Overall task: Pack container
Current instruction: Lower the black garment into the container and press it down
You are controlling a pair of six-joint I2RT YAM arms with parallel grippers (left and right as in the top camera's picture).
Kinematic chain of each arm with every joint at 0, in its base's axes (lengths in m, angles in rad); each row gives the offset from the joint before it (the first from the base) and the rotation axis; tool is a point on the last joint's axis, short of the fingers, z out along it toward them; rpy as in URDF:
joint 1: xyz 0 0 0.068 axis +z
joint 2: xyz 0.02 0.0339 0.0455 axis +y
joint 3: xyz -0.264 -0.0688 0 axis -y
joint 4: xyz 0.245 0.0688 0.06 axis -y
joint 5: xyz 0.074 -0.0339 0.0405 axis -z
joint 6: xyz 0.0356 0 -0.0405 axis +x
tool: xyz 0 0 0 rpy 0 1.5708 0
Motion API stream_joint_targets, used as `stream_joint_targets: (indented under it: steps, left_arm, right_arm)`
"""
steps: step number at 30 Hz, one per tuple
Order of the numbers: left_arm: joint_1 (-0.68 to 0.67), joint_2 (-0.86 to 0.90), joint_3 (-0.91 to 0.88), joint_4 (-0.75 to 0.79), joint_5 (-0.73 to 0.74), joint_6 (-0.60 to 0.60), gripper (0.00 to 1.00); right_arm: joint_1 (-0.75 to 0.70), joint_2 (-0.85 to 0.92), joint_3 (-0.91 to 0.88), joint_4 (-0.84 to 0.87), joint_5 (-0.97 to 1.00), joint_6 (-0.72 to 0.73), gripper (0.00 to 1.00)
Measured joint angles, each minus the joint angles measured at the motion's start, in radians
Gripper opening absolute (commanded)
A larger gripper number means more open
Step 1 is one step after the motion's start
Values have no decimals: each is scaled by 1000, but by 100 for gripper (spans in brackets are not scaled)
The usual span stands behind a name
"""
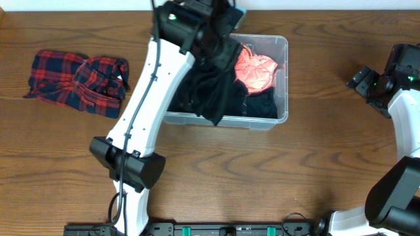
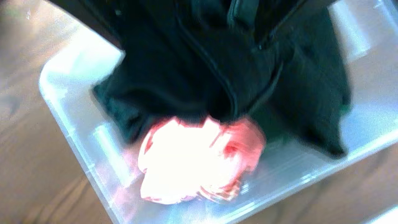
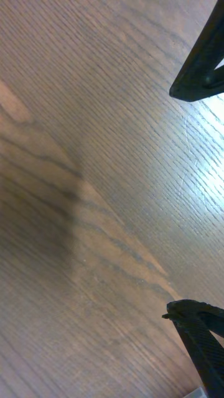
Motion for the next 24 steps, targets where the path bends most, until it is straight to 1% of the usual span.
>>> stream_joint_targets:
  steps: [4, 7, 11, 13, 15, 18, 20, 24]
  left_arm:
    - [-37, 6, 0, 132, 21, -80, 63]
    - [-60, 6, 3, 203, 50, -129, 64]
    - [-89, 6, 3, 248, 80, -171, 64]
    - [-98, 6, 3, 242, 90, -179, 64]
    - [-101, 6, 3, 201, 89, -187, 63]
    - [-95, 6, 4, 69, 53, -177, 58]
    - [-87, 6, 4, -29, 9, -165, 51]
    - [-65, 6, 5, -226, -80, -144, 41]
  right_arm:
    - [0, 0, 0, 0, 0, 0, 99]
    - [0, 0, 0, 0, 0, 0, 99]
    - [0, 0, 0, 0, 0, 0, 99]
    - [0, 0, 0, 0, 0, 0, 99]
    - [0, 0, 0, 0, 0, 0, 99]
    - [0, 0, 0, 1, 0, 0, 99]
    - [0, 0, 0, 1, 0, 0, 99]
    - [0, 0, 0, 1, 0, 0, 99]
